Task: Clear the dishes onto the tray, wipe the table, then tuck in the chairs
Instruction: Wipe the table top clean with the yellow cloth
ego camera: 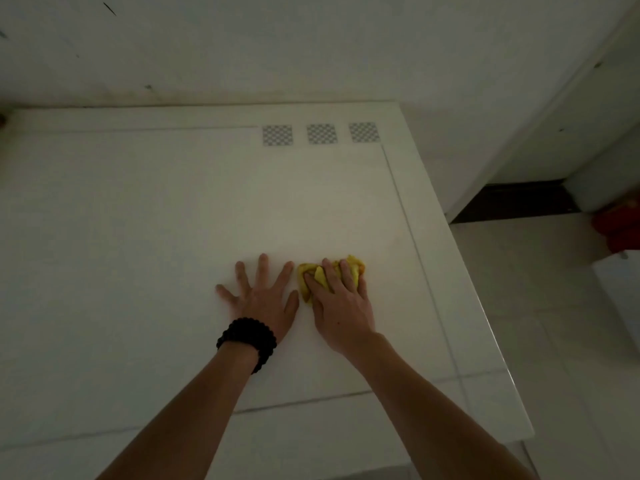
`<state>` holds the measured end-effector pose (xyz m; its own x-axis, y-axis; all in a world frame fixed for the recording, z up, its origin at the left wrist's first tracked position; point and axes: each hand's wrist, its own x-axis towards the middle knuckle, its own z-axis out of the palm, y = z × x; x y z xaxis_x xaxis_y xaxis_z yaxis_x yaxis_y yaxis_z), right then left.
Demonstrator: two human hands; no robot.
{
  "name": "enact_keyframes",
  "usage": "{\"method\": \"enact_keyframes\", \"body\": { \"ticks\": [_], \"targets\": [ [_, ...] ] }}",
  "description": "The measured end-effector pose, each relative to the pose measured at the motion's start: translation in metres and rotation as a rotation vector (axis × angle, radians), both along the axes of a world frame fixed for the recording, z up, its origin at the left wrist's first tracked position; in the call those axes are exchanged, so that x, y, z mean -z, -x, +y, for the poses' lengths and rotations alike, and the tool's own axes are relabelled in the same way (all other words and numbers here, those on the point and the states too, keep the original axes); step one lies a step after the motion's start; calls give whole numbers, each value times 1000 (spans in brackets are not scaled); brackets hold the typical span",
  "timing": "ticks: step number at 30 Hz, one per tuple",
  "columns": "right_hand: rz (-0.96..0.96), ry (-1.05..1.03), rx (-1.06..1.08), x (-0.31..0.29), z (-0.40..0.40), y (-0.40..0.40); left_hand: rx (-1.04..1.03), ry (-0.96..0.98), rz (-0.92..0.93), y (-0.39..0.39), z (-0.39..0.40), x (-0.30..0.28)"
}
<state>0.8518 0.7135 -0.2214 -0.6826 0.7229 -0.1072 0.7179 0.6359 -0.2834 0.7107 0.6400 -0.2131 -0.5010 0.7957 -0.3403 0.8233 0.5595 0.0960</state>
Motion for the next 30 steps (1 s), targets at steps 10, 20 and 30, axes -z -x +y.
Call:
{"method": "enact_keyframes", "body": {
  "ticks": [10, 20, 30],
  "targets": [
    [-26, 2, -36, 5, 114, 84, -32, -23, 56, 59, 88, 1],
    [-48, -4, -114, 4, 212, 136, -50, 41, 44, 74, 126, -6],
    [-92, -15, 224, 1, 231, 92, -93, 18, 66, 73, 130, -4]
  ]
}}
